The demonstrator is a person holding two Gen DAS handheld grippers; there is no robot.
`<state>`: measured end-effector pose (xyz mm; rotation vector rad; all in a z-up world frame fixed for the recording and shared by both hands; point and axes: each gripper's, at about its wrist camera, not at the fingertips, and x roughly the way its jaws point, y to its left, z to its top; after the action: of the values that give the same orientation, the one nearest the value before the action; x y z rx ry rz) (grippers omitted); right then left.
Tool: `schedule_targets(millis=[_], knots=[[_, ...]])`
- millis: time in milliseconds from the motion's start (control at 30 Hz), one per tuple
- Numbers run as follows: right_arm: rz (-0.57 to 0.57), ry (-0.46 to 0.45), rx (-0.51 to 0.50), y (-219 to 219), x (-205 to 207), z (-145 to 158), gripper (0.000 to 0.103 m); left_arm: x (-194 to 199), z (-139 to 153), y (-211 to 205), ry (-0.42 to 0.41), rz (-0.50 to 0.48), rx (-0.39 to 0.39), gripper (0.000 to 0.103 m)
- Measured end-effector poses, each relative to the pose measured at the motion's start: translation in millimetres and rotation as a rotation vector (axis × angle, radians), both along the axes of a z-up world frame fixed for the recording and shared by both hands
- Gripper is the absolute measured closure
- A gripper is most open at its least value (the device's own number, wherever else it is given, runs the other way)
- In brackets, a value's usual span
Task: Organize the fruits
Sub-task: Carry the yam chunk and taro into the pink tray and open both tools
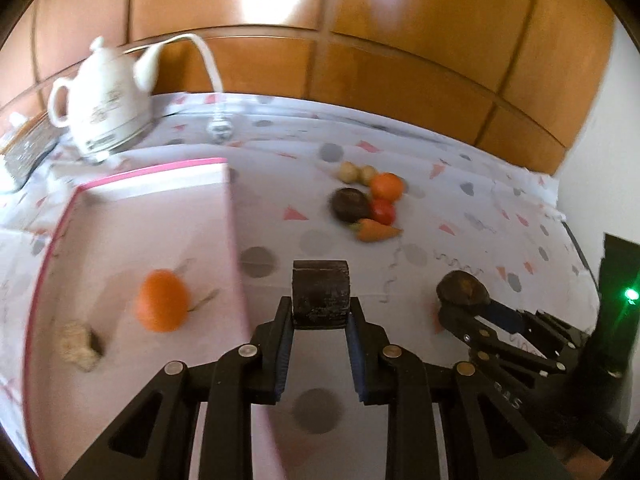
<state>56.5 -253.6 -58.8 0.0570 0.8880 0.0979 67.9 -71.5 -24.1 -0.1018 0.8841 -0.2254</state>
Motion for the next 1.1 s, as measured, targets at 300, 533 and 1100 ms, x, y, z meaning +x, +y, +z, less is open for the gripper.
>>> schedule_targets(millis=[300, 533, 1100], knots=[[0.19, -0.04, 0.032, 72, -6, 32, 0.06, 2, 8, 97, -0.015, 0.214, -0.004, 0.078], [0.375, -0.034, 0.079, 138, -1, 49, 0.059, 6, 11, 148, -0.01, 0.324, 0.004, 0.074], [0.333, -0.038, 0.062, 156, -10, 40, 0.043, -27, 17, 148, -0.038, 0.356, 0.0, 0.057]])
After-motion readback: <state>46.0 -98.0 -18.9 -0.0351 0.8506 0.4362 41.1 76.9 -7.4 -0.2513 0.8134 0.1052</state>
